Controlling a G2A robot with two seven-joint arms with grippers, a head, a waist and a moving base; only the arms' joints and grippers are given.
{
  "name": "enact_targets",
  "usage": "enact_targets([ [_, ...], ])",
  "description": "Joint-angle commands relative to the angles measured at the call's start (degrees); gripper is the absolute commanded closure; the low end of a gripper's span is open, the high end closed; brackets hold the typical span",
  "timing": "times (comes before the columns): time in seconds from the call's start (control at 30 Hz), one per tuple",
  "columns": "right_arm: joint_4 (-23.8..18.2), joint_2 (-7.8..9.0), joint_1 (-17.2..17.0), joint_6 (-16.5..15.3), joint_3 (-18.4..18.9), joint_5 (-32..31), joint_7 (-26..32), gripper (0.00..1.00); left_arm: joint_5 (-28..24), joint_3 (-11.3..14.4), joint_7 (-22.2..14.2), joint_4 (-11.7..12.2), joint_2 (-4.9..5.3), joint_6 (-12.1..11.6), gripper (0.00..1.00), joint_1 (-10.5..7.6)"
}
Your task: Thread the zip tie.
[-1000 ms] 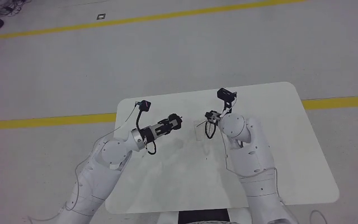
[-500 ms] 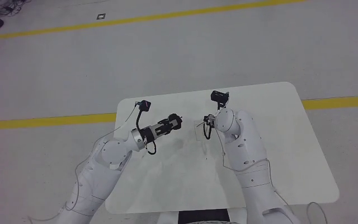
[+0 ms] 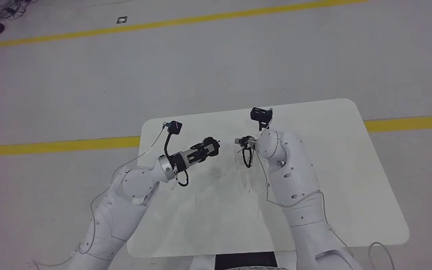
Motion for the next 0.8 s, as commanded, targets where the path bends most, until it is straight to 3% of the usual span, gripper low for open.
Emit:
enact_targets([
  [0.0,0.0,0.0,0.0,0.0,0.0,0.0,0.0,0.0,0.0,0.0,0.0,0.0,0.0,0.0,1.0,0.0],
  [0.1,0.0,0.0,0.0,0.0,0.0,0.0,0.0,0.0,0.26,0.15,1.16,-0.29,-0.05,0.46,1.0,0.33],
  [0.2,0.0,0.0,0.0,0.0,0.0,0.0,0.0,0.0,-0.5,-1.94,1.65,-1.01,0.34,0.23,1.0,1.8],
  [0.57,0.0,0.0,0.0,0.0,0.0,0.0,0.0,0.0,-6.52,-17.36,-3.81,-5.16,2.92,-1.17,1.0,11.64],
  [0.77,0.0,0.0,0.0,0.0,0.0,0.0,0.0,0.0,-10.87,-21.94,-6.49,-6.65,3.29,-1.17,1.0,14.27],
])
